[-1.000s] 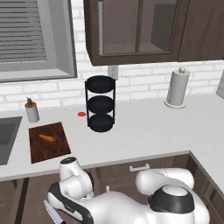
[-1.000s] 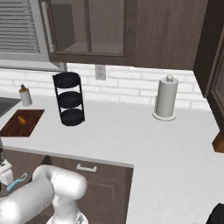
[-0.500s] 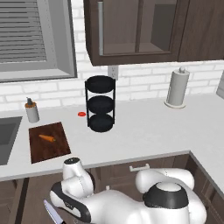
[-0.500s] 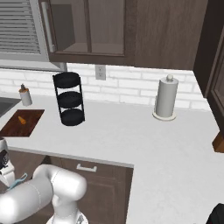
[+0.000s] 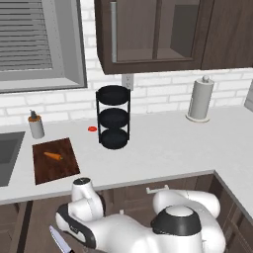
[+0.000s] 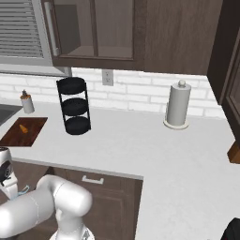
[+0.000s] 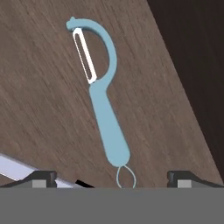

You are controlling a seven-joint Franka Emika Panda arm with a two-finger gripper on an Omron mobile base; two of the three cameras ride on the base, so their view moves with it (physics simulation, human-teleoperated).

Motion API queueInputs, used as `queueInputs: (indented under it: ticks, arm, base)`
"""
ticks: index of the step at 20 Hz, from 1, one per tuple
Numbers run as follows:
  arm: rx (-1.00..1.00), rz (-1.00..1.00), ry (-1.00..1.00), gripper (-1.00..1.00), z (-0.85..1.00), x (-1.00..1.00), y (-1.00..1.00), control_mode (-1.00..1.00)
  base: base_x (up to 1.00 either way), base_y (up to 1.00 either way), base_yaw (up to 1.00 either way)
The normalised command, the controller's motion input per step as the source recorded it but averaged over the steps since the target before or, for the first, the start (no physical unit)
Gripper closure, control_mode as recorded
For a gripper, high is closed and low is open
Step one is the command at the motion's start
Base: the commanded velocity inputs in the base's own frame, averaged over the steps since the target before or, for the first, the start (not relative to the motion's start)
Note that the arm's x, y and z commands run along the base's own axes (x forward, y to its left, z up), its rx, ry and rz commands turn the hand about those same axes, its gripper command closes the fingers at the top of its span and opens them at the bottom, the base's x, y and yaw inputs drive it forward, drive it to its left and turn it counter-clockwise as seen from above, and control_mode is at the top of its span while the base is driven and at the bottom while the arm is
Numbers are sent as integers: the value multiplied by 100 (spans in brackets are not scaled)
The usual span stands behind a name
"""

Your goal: Place the appropriate cutting tool for cutting the carrot skin on the cutting board.

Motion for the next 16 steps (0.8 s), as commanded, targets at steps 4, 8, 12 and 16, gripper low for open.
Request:
queueInputs:
  ticks: [4, 8, 12, 16]
  arm:
    - [-2, -4, 0, -100, -14, 0, 13, -100]
    - [0, -1, 0, -100, -22, 4, 0, -100]
    - [0, 0, 0, -100, -25, 9, -11, -100]
    - [0, 0, 0, -100, -37, 10, -7, -100]
  base:
    - [0, 0, 0]
    - [0, 0, 0]
    - [0, 0, 0]
    - [0, 0, 0]
